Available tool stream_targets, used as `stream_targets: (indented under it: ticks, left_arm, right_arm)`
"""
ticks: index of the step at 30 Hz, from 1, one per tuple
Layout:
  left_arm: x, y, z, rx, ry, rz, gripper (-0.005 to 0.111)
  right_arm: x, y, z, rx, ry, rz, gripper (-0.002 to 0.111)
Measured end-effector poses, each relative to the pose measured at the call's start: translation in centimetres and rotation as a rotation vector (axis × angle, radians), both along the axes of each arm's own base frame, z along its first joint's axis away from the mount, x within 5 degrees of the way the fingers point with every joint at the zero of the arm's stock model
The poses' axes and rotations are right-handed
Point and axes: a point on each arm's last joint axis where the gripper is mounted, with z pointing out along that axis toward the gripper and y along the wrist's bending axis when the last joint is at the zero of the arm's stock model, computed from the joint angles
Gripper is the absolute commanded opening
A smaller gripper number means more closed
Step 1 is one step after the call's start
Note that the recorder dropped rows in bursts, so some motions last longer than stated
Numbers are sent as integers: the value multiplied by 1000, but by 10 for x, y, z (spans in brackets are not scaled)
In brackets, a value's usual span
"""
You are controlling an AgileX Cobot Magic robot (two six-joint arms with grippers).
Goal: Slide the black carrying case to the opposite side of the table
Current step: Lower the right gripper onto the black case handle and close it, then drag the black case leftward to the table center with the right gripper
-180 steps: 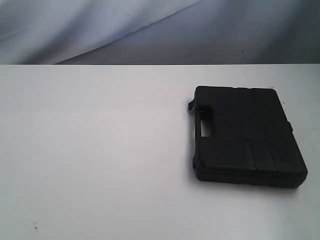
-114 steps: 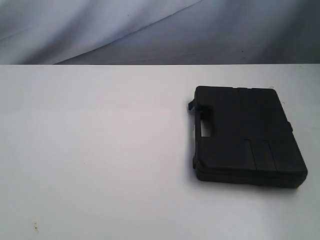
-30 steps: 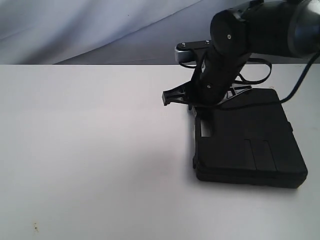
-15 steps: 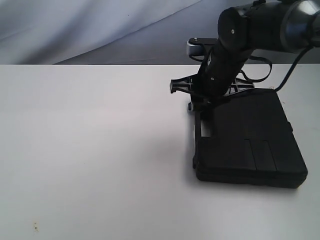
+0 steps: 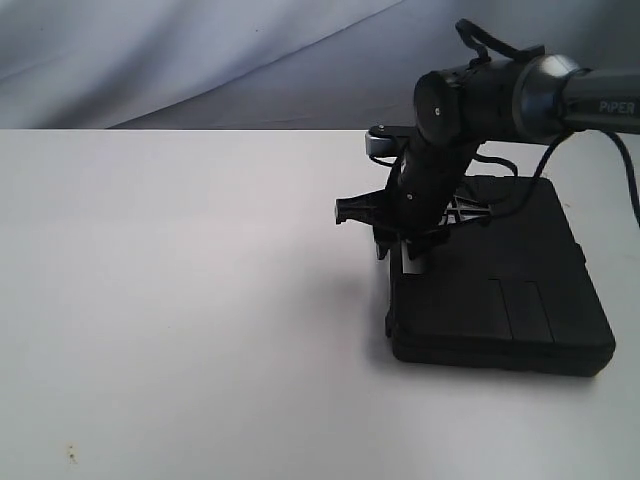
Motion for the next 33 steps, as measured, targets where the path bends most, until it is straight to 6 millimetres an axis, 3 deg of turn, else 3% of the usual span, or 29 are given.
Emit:
stream_targets:
  ticks: [16,29,33]
  left_arm:
    - [0,0,0,0,0,0,0]
    - [0,0,0,0,0,0,0]
    - [0,0,0,0,0,0,0]
  right_arm:
    - [3,2,-14,11,13,-54,33]
    - [4,1,-14,11,8,-69,1]
    - [4,1,-14,11,8,-69,0]
